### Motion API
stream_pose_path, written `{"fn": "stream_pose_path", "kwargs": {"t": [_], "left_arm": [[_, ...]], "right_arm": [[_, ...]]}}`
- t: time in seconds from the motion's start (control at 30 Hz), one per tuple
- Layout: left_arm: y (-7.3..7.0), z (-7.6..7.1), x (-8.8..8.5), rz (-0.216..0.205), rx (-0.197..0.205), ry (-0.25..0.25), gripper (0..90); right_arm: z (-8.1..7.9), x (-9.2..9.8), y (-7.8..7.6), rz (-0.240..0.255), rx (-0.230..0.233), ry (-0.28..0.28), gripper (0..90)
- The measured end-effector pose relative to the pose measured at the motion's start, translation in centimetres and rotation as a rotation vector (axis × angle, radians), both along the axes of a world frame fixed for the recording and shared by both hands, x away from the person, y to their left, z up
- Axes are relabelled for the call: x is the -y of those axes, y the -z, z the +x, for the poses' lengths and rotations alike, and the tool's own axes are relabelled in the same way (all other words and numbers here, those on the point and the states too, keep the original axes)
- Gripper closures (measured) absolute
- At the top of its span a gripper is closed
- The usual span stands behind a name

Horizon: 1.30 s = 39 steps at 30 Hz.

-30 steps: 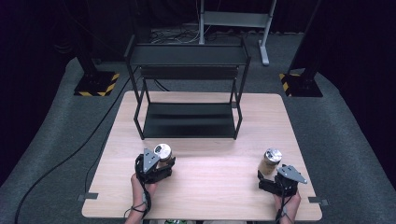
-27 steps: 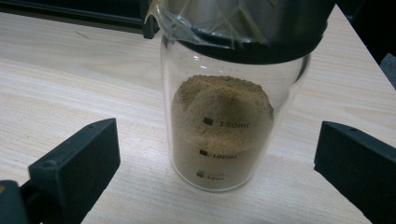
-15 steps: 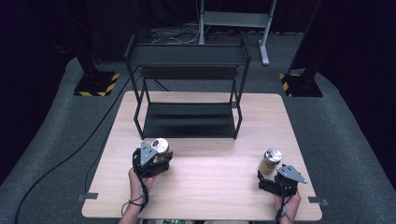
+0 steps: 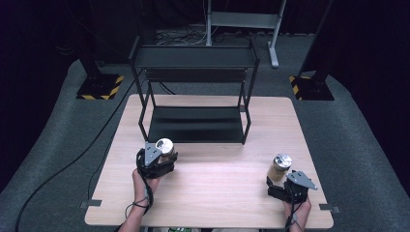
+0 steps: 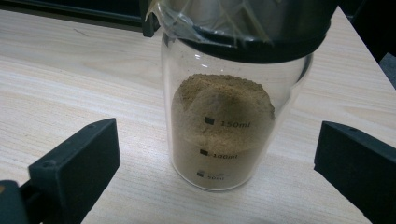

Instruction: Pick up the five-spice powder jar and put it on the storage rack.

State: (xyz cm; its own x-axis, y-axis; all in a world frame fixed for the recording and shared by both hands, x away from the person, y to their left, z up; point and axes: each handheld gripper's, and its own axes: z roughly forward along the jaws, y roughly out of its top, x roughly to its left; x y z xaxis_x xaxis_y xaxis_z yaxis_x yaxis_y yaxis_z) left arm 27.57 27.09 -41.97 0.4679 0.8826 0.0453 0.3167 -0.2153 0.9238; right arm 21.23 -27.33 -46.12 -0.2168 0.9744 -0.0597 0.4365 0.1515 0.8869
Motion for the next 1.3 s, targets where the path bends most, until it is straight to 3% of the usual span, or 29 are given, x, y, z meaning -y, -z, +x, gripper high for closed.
{"fn": "stream_pose_path", "kwargs": {"t": [0.47, 1.03, 1.3], "left_arm": [[-0.2, 1.1, -0.2, -0.012, -0.009, -0.004, 31.1], [-0.5, 2.4, -0.1, 0.015, -0.019, -0.004, 31.0], [-0.4, 3.5, -0.5, -0.003, -0.04, -0.012, 31.1]], "right_arm": [[0.0, 0.0, 0.0, 0.0, -0.001, 0.0, 0.0], [0.0, 0.0, 0.0, -0.001, 0.001, 0.001, 0.0], [0.0, 0.0, 0.0, -0.002, -0.002, -0.002, 0.0]]}}
